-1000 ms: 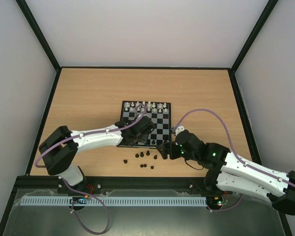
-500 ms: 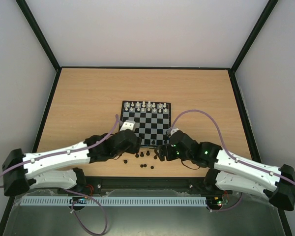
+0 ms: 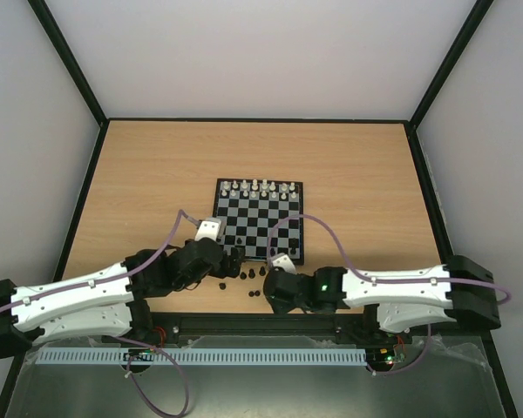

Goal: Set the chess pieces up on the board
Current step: Pick up the chess piece at the center of the board.

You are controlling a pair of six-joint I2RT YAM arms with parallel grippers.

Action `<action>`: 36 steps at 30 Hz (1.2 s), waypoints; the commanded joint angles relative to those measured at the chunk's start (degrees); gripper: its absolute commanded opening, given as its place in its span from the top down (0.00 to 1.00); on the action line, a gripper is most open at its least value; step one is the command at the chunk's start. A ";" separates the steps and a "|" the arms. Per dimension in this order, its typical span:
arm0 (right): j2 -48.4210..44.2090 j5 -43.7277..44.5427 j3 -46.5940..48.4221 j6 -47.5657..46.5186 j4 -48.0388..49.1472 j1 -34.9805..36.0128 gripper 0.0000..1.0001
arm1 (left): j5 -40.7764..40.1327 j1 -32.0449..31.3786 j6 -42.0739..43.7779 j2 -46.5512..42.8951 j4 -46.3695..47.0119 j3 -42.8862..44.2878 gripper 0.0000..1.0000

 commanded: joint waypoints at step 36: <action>18.62 3.58 6.71 1.44 0.27 1.62 0.76 | -3.40 -0.48 -1.27 -3.58 -3.04 -2.01 0.01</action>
